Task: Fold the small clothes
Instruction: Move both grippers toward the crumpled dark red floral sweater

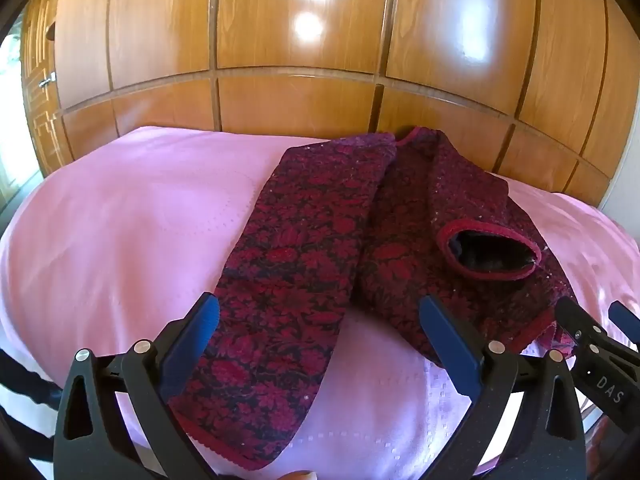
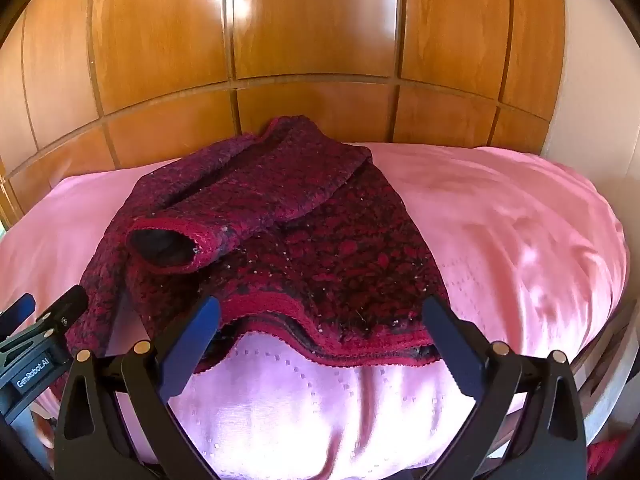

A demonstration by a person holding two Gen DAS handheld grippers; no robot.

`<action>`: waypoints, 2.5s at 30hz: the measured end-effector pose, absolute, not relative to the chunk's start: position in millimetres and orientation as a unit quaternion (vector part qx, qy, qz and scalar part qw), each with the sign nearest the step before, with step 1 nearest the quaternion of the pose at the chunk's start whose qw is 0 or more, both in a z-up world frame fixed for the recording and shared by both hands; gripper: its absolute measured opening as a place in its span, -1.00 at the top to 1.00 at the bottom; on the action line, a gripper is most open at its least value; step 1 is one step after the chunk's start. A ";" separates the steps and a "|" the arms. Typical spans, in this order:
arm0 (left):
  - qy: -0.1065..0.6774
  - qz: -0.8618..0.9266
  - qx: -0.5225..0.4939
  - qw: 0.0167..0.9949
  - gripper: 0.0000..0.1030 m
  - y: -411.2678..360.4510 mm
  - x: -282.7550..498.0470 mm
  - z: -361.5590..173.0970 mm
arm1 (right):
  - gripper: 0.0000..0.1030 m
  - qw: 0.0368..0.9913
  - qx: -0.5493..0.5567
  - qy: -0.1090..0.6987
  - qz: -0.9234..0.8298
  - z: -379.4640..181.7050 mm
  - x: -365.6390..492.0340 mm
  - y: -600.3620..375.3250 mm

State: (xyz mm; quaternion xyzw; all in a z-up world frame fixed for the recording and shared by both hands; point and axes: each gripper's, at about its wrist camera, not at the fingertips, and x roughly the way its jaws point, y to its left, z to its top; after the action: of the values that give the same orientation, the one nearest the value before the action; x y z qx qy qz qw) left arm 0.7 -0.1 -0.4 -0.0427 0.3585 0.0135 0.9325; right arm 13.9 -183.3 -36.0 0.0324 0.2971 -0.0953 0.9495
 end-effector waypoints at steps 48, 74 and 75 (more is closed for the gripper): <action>0.368 0.031 -0.036 0.929 -0.92 7.5 10.6 -14.0 | -0.96 0.963 0.039 0.259 0.061 -34.7 -45.1 -165.8; 0.391 0.034 -0.025 0.920 -0.92 17.0 20.1 -30.8 | -0.96 0.967 0.018 0.244 0.071 -13.1 -10.9 -164.6; 0.393 0.032 -0.024 0.919 -0.92 17.5 21.5 -32.1 | -0.96 0.967 0.016 0.243 0.071 -12.2 -7.9 -164.1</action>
State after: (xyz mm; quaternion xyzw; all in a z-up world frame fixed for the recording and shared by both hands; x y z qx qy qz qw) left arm 21.5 17.5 -32.1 -0.0240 0.3933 0.0321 0.9185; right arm -7.9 -164.1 -12.2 0.0158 0.2435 0.0715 0.9671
